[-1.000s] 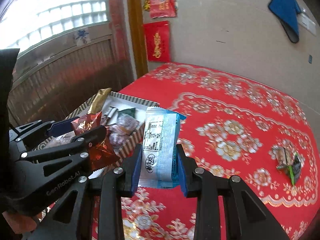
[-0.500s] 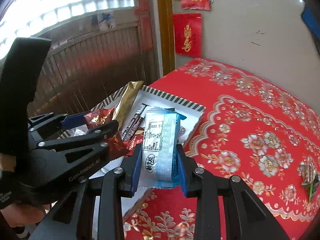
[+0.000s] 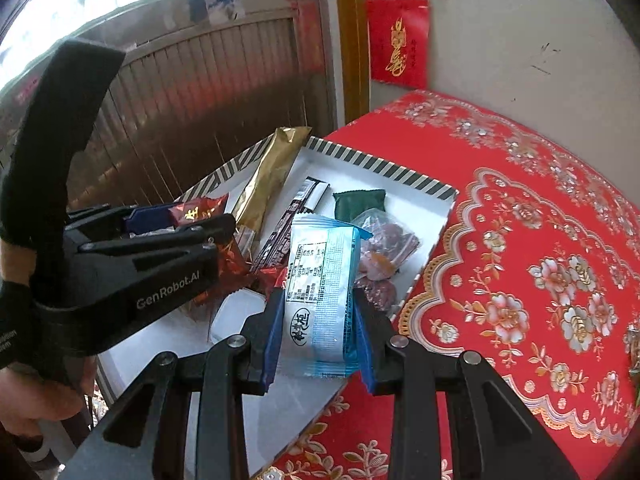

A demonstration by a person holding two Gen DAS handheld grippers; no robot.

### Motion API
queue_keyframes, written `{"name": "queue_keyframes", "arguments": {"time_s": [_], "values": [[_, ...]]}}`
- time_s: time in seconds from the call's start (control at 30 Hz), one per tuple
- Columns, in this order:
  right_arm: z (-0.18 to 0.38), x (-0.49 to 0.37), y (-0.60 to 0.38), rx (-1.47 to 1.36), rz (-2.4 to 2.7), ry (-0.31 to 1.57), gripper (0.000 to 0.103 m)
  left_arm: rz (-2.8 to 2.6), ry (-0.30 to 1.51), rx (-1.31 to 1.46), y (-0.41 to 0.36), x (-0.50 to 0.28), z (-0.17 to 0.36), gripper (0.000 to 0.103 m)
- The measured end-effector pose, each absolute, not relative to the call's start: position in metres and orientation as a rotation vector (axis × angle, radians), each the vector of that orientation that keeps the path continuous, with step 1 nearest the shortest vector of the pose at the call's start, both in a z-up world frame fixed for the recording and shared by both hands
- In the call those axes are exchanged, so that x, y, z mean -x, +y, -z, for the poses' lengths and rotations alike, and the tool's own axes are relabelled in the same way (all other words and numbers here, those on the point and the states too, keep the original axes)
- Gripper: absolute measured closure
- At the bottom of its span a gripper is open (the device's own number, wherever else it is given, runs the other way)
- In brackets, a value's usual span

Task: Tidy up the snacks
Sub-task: 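Open both tools to drop the red packet and blue-white snack into the box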

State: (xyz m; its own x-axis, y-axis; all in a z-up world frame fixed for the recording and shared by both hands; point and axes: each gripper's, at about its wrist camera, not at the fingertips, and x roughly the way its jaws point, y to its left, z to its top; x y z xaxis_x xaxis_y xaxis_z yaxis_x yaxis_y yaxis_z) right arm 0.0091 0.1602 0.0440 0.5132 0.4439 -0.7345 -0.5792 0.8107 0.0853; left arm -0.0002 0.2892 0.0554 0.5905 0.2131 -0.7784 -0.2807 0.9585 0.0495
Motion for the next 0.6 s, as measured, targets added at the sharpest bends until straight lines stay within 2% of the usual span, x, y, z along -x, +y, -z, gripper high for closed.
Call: {"name": "queue_keyframes", "arguments": {"time_s": [0.6], "values": [[-0.03,-0.005,0.172,0.194,-0.659,0.864,0.068,-0.306,0.887,0.055,0.29,0.0,-0.05,0.054]]}}
